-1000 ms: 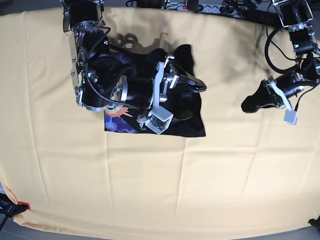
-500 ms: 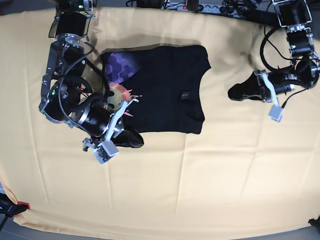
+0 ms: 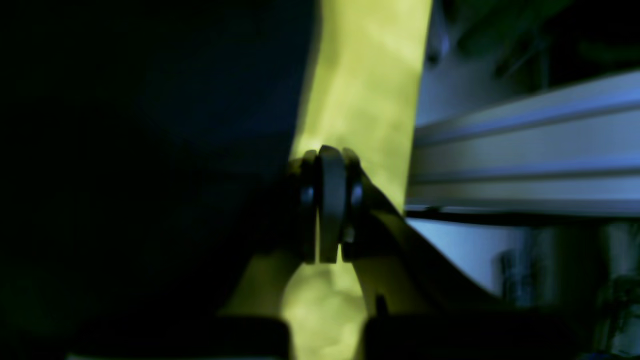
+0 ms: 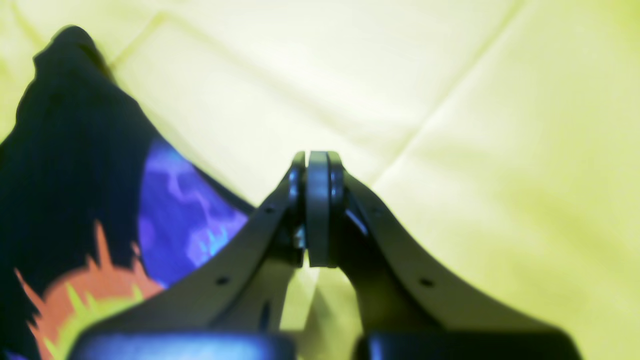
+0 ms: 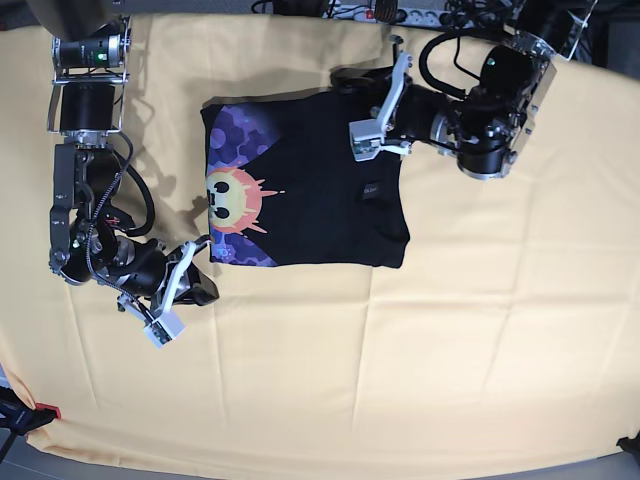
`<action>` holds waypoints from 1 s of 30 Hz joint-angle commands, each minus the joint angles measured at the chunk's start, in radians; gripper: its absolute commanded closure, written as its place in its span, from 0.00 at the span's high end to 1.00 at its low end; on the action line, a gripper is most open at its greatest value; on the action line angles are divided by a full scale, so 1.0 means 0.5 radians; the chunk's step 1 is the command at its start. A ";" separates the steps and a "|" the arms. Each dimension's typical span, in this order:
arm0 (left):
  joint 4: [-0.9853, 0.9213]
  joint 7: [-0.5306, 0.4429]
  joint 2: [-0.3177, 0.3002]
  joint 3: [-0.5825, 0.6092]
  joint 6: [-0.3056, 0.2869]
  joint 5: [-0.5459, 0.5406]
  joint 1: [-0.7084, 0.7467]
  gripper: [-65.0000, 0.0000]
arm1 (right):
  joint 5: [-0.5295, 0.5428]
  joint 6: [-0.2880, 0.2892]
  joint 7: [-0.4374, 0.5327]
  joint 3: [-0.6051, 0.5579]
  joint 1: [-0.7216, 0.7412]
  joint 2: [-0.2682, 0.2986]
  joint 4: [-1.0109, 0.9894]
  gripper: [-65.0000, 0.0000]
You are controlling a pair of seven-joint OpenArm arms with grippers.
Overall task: Fold the T-shirt properly
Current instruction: 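Grasp the folded bundle with both grippers and rotate it upright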
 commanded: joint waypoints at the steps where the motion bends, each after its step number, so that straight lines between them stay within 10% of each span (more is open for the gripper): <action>1: 0.028 -0.078 -0.018 0.023 -0.006 0.119 -0.047 0.00 | 0.034 0.004 0.015 0.005 0.043 0.031 0.003 0.00; 8: 0.027 -0.525 -0.027 0.086 0.143 0.761 -0.077 0.00 | 0.138 0.004 -0.009 0.005 -0.118 0.103 -0.058 0.00; 21: 0.028 -0.399 -0.028 0.085 0.179 0.670 -0.102 0.00 | 0.249 0.004 0.039 0.005 0.004 0.090 -0.053 0.00; 30: 0.027 -0.398 -0.029 0.085 0.179 0.674 -0.093 0.00 | -0.145 0.004 0.224 -0.396 0.034 0.037 -0.060 0.00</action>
